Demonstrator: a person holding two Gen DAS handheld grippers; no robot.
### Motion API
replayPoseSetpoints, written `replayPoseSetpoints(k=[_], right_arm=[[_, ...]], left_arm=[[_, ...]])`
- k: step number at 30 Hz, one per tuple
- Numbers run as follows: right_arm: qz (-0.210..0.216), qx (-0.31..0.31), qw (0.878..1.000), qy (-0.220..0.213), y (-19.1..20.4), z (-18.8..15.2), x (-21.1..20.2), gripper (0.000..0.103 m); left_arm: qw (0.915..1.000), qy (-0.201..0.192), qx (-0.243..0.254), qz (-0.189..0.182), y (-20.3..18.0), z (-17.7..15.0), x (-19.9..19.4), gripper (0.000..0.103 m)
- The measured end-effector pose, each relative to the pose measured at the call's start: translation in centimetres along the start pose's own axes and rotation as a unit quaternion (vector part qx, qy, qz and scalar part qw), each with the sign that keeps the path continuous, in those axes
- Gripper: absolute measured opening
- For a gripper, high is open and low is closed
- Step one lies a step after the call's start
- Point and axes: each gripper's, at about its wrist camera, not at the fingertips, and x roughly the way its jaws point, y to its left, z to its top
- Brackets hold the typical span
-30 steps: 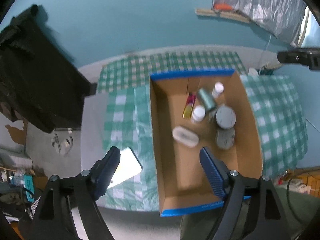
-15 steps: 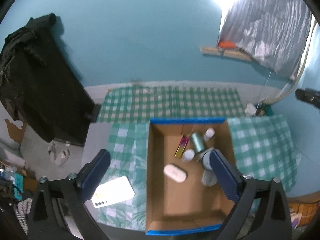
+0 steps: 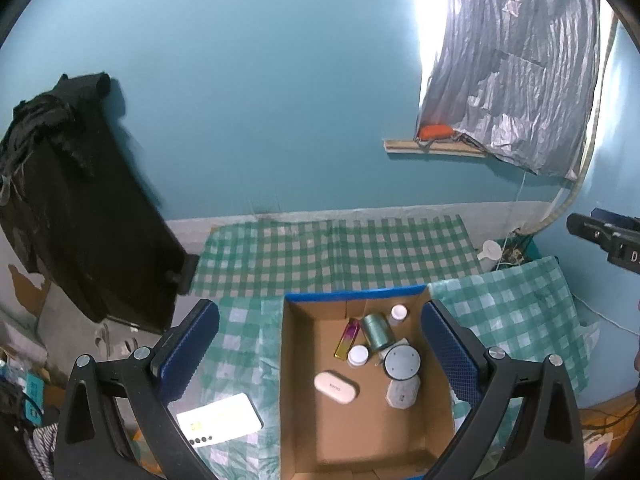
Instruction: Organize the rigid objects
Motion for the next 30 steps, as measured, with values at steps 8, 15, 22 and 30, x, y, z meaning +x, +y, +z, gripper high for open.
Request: replayPoseSetpoints(k=[8, 15, 22, 30], right_arm=[[0.006, -0.001, 1.0, 0.003, -0.3, -0.3, 0.3, 0.072], [0.009, -0.002, 1.0, 0.002, -0.7, -0.3, 0.2, 0.072], [0.011, -0.003, 1.0, 0.004, -0.9, -0.2, 0.2, 0.072], [0.012, -0.004, 1.0, 0.005, -1.0, -0.1, 0.4, 0.072]], left_arm=[[0.9999, -0.004, 0.0, 0.013, -0.8, 0.2, -0.2, 0.102], [0.9999, 0.0, -0.002, 0.016, -1.2, 0.3, -0.5, 0.102], [0.9997, 0.013, -0.007, 0.018, -1.3, 0.1, -0.4, 0.102], [0.9997, 0.017, -0.004, 0.015, -1.7, 0.1, -0.7, 0.102]])
